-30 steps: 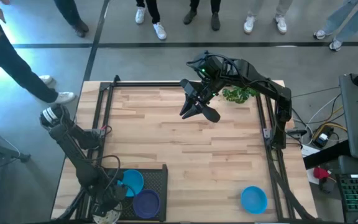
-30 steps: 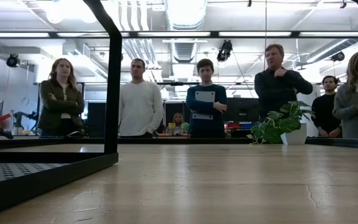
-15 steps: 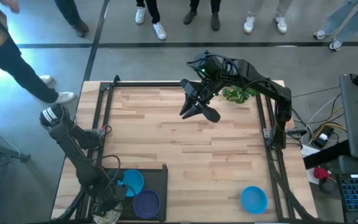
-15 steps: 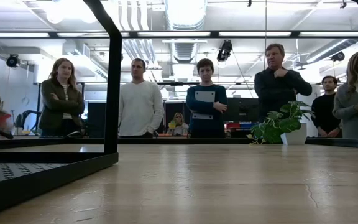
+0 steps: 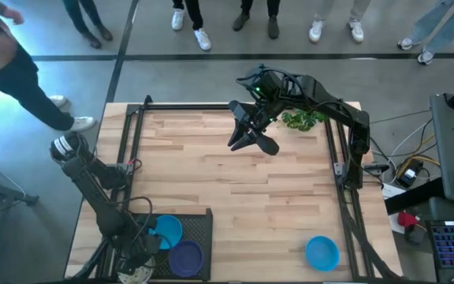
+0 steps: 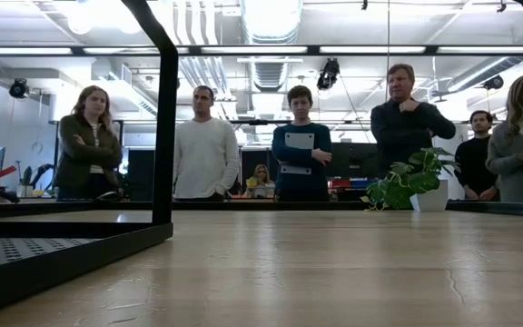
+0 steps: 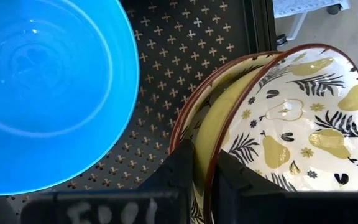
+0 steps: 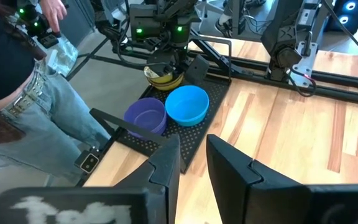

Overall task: Pick & Place Mini bowls
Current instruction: Stack the yellow patterned bowl on the yellow patterned bowl on the shelf

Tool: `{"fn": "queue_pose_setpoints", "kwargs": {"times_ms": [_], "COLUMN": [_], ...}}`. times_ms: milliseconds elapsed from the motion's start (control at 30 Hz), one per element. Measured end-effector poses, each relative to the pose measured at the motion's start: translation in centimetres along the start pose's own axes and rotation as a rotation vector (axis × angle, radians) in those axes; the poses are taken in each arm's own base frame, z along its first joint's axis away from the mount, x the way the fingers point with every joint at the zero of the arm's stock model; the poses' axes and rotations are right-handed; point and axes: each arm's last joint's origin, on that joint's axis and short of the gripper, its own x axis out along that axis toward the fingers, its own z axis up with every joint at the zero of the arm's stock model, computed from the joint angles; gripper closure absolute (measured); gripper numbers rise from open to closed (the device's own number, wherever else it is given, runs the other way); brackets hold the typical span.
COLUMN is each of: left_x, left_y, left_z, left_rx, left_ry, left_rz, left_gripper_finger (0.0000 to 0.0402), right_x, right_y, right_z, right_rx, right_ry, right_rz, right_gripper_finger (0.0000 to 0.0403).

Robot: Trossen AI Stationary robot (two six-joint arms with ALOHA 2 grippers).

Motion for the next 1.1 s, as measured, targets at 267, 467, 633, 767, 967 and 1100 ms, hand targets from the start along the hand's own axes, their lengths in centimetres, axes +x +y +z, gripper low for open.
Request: {"fn": "queue_pose_setpoints", "kwargs": {"times_ms": [267, 467, 633, 767, 967, 1100], "left_x": [-0.04, -0.04, -0.04, -0.05, -0.05, -0.05], "left_y": [-0.03, -0.02, 0.0, -0.01, -0.05, -0.04], "left_z": [-0.02, -0.07, -0.03, 0.0, -0.01, -0.02], "left_rx": [0.003, 0.005, -0.015, -0.017, -0.001, -0.032], "left_ry": [0.009, 0.018, 0.004, -0.002, 0.006, 0.007], "left_rz": [-0.011, -0.016, -0.003, -0.003, -0.013, -0.012], "left_gripper_finger": [0.0371, 0.0385, 0.0381, 0.0348, 0.0314, 0.0313], "right_x": [-0.01, 0.0, 0.0, -0.01, -0.01, 0.0], "right_y": [-0.01, 0.0, 0.0, -0.01, -0.01, -0.01], "right_z": [0.0, 0.01, 0.01, 0.0, 0.0, 0.01], "right_rx": [0.005, 0.004, 0.005, 0.005, 0.005, 0.005], "right_ry": [0.0, -0.001, -0.001, -0.001, -0.001, -0.001], "right_rz": [0.0, 0.0, 0.0, 0.0, 0.0, 0.0], "right_gripper_finger": [0.033, 0.0337, 0.0332, 0.0327, 0.0329, 0.0336]}}
